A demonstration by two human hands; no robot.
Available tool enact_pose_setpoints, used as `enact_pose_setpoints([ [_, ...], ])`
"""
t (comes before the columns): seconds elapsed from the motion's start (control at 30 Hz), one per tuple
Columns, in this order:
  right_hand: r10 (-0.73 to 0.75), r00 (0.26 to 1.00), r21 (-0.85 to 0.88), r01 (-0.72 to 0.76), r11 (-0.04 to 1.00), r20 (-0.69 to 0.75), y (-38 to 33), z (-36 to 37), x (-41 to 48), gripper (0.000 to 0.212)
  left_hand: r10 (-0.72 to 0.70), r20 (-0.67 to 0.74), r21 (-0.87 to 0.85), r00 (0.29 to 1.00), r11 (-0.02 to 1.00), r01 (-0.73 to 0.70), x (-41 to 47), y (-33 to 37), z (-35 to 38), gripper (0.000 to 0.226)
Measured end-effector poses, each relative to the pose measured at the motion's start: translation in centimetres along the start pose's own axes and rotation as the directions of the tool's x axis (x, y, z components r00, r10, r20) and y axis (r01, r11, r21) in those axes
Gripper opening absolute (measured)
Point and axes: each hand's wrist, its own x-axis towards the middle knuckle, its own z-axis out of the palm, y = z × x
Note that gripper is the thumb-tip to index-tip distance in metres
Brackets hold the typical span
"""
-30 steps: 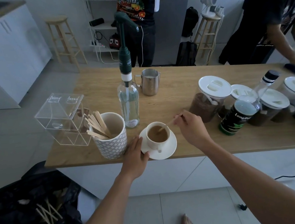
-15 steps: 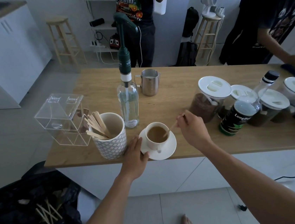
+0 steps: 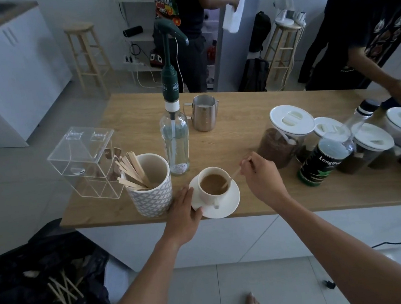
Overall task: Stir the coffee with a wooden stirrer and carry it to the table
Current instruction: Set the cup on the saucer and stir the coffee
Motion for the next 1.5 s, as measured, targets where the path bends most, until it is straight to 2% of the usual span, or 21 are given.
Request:
enact_pose_setpoints([
  [0.17,-0.02,0.999,0.016,0.02,1.0,0.048,-0.9,0.7,-0.6,0.022,0.012,-0.002,-0.012,1.0,1.0,-0.012,-0.1,0.0,-0.1,0.064],
  [0.3,0.004,0.998,-0.06,-0.007,0.998,-0.055,-0.6,0.4,-0.3,0.025,0.021,-0.018,-0.012,1.0,1.0,-0.021,-0.1,0.0,-0.1,0.063],
  [0.43,-0.023,0.997,0.008,0.022,1.0,0.071,-1.0,0.8,-0.6,0.022,0.017,-0.015,-0.006,1.0,1.0,-0.018,-0.1,-0.1,0.0,0.063],
  [0.57,0.015,0.999,-0.033,-0.016,0.999,-0.029,-0.6,0.4,-0.3,0.026,0.023,-0.013,-0.005,1.0,1.0,-0.023,0.0,-0.1,0.1,0.063],
  [0.63,-0.004,1.0,0.028,0.003,1.0,0.031,-0.8,0.3,-0.3,0.022,0.02,-0.016,-0.01,1.0,1.0,-0.02,0.0,-0.1,0.0,0.063],
  [0.7,-0.026,0.994,0.017,0.024,1.0,0.104,-1.2,0.4,-0.5,0.022,0.022,-0.019,-0.013,1.0,1.0,-0.022,-0.1,-0.1,0.0,0.063],
  [0.83,-0.008,1.0,-0.04,0.008,0.999,-0.01,-0.7,0.0,-0.1,0.026,0.027,-0.022,-0.012,0.999,1.0,-0.027,-0.1,-0.1,0.1,0.063],
  [0.97,-0.047,0.993,-0.02,0.049,0.999,0.111,-1.2,0.3,-0.2,0.022,0.023,-0.02,-0.007,1.0,1.0,-0.023,-0.1,-0.2,0.1,0.064],
  [1.1,-0.033,0.999,-0.06,0.033,0.998,0.003,-0.6,0.1,-0.1,0.024,0.024,-0.02,-0.012,1.0,1.0,-0.025,-0.1,-0.1,0.1,0.064],
  [1.23,-0.069,0.987,-0.001,0.07,0.998,0.144,-1.0,0.3,-0.2,0.019,0.027,-0.022,0.006,0.999,1.0,-0.027,-0.2,-0.1,0.1,0.064],
  [1.4,-0.062,0.998,-0.039,0.063,0.997,0.024,-0.5,-0.2,0.0,0.023,0.023,-0.012,-0.004,1.0,1.0,-0.023,-0.1,0.0,0.1,0.064],
  [1.5,-0.097,0.991,-0.003,0.097,0.995,0.093,-0.9,-0.1,0.0,0.021,0.021,-0.015,-0.011,1.0,1.0,-0.021,-0.1,-0.1,0.0,0.064],
])
